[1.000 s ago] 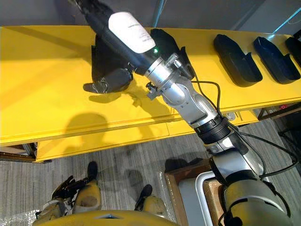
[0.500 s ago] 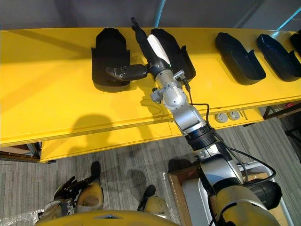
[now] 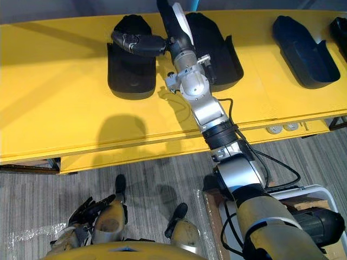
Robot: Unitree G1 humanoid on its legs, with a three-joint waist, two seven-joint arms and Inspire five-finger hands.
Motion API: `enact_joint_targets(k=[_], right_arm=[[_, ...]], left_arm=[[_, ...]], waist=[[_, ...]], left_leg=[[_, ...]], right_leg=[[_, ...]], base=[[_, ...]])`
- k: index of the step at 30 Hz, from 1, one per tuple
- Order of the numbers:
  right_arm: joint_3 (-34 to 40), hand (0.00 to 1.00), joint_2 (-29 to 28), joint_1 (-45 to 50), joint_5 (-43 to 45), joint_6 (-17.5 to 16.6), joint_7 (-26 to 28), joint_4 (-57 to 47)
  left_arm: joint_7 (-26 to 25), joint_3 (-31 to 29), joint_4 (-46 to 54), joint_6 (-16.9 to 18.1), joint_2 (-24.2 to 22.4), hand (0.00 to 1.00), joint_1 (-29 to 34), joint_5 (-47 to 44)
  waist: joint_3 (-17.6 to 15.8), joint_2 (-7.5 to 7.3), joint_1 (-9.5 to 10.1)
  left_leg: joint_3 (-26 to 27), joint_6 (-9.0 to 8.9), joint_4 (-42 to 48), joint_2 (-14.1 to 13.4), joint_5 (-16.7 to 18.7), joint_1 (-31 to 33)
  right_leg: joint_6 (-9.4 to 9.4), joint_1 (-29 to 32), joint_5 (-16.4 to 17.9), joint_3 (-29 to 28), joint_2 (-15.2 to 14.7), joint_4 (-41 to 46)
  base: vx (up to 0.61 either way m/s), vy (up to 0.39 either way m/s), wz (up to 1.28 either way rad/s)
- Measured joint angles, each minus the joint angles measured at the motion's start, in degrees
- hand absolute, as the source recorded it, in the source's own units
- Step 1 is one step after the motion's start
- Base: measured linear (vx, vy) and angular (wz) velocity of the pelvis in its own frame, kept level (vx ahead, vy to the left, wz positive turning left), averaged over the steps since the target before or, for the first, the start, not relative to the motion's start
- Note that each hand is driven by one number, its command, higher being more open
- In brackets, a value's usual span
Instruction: Walk over and take three plastic housings, then place them on the shelf
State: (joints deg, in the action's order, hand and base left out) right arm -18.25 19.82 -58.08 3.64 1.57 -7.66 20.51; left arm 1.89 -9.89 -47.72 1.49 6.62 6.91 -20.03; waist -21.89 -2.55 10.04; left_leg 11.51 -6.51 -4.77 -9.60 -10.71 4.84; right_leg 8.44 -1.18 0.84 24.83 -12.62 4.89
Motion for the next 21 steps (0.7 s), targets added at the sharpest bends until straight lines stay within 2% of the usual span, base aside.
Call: enact_joint_targets(k=[6,13,21], right_arm=[[-0.28,1.0,0.0,-2.52,-0.06,0.93,1.09,0.04],[-0.36,1.0,-0.12,-3.94,3.63,7.04,-1.11,2.71],[-0.27,1.0,-0.61,-5.21,3.62,8.14,-1.51,7.03]], left_arm=[[0.06,0.0,0.97,-0.1,-0.01,1.0,-0.21,-0.05],[-0.27,0.42,0.97,-0.21,-0.09,1.0,-0.21,-0.44],[-0.56,0.61,0.98,-0.27,-0.18,1.0,-0.2,-2.35]], waist=[[-1.55,-0.34,0.55],[-1.61,-0.31,0.58],[-1.97,-0.21,0.61]], left_leg=[[-0.13,0.01,0.0,0.01,0.02,0.0],[-0.22,0.02,-0.01,0.01,0.03,-0.35],[-0.35,0.03,-0.01,0.0,-0.01,-0.32]], right_leg=[[-0.08,-0.07,0.08,0.01,0.0,0.1],[-0.32,-0.14,0.4,-0.01,-0.16,0.82],[-0.27,-0.12,0.52,0.08,-0.19,1.04]], base=[[0.01,-0.003,0.0],[0.0,-0.002,0.0],[0.0,0.0,0.0]])
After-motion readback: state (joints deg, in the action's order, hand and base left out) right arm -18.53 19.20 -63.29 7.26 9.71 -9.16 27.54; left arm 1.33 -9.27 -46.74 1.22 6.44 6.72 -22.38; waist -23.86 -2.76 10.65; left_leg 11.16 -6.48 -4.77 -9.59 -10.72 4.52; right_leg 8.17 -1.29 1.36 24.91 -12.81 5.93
